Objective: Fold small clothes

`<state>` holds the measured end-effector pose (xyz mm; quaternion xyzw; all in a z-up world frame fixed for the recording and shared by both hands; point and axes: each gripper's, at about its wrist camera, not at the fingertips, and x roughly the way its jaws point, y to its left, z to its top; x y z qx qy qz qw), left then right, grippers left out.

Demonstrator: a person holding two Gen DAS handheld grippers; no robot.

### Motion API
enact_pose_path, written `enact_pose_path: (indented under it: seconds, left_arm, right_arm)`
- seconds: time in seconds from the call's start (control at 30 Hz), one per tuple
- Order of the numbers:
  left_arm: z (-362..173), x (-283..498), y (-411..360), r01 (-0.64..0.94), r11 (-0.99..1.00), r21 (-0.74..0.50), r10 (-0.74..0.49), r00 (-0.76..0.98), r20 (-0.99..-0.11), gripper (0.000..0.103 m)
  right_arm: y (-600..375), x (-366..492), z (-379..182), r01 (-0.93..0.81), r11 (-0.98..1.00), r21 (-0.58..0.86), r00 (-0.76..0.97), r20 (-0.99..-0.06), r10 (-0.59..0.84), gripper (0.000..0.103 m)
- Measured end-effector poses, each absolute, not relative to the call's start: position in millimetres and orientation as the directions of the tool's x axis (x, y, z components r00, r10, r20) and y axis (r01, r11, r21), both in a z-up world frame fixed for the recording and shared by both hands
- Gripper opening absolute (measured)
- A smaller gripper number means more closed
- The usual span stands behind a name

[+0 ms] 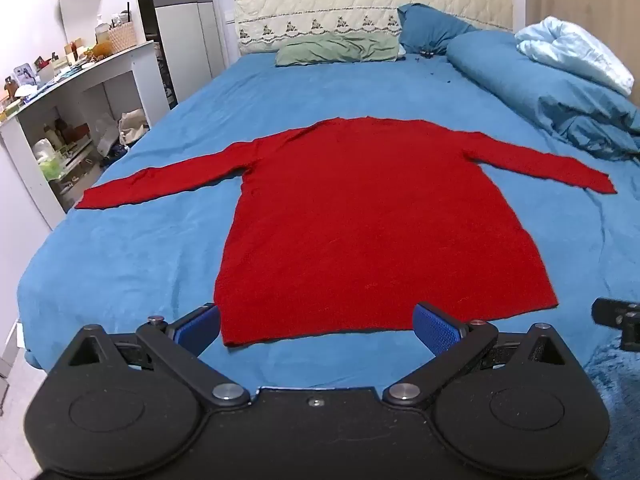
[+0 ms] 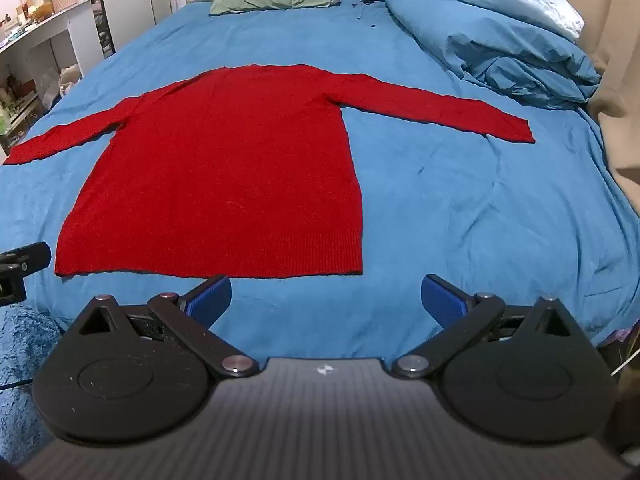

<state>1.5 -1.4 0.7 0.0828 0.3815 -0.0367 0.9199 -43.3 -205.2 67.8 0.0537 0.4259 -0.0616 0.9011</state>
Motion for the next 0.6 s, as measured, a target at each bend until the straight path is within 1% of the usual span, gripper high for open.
enact_pose_path:
  seconds: [0.13, 0.2, 0.6]
  left_arm:
    - [1, 7, -11, 0.112, 0.984, 0.136, 0.018, 0.705, -0.709, 0.103]
    - [0, -4, 0, 0.125, 0.986, 0.112, -0.013, 0.725, -0.689, 0.103]
    - [3, -4, 1, 0.125, 0.988, 0.094, -0.024, 0.716, -0.698, 0.103]
  right_arm:
    - [-203, -44, 69, 0.156, 0.987, 0.042, 0.629, -0.775, -0.066, 0.103]
    - [-201, -45, 70, 0.152, 0.988, 0.042, 0.630, -0.774, -0.064, 0.103]
    - [-199, -48, 69, 0.148, 0.988, 0.042, 0.624, -0.779, -0.060, 0.103]
